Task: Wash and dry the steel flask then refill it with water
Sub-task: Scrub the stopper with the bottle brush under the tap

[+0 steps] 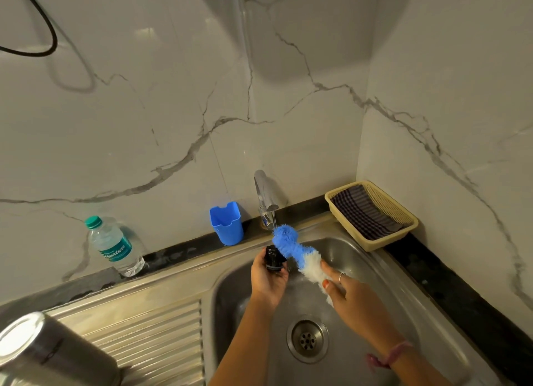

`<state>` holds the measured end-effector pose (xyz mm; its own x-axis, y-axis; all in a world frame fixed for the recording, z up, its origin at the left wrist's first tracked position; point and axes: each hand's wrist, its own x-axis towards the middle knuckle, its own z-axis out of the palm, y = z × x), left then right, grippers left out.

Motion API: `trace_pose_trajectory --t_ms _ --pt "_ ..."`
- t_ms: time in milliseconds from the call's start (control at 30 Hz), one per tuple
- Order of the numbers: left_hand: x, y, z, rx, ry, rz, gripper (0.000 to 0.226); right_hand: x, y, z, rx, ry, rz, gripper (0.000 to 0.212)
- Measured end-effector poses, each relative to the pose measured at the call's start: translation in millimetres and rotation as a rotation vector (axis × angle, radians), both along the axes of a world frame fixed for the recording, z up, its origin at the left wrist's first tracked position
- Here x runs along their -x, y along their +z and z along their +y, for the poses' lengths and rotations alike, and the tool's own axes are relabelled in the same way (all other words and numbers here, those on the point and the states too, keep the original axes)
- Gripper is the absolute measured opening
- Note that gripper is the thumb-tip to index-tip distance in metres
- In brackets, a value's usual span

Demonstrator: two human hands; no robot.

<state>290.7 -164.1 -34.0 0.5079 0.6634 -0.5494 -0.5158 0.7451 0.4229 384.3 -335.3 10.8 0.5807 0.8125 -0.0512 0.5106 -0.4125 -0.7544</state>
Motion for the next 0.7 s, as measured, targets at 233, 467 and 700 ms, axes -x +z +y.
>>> trace_pose_trajectory --t_ms 233,467,700 --pt "0 1 -11 0.001 -0.028 -0.010 0.041 -14 15 18 0.074 0.064 -0.080 0.044" --pt "2 3 -4 0.027 0.045 -0.046 0.039 -25 17 10 0.150 0.089 -0.119 0.043" --pt "-7 -4 -11 -0.003 0.005 0.027 0.037 -11 31 24 0.113 0.136 -0.167 0.045"
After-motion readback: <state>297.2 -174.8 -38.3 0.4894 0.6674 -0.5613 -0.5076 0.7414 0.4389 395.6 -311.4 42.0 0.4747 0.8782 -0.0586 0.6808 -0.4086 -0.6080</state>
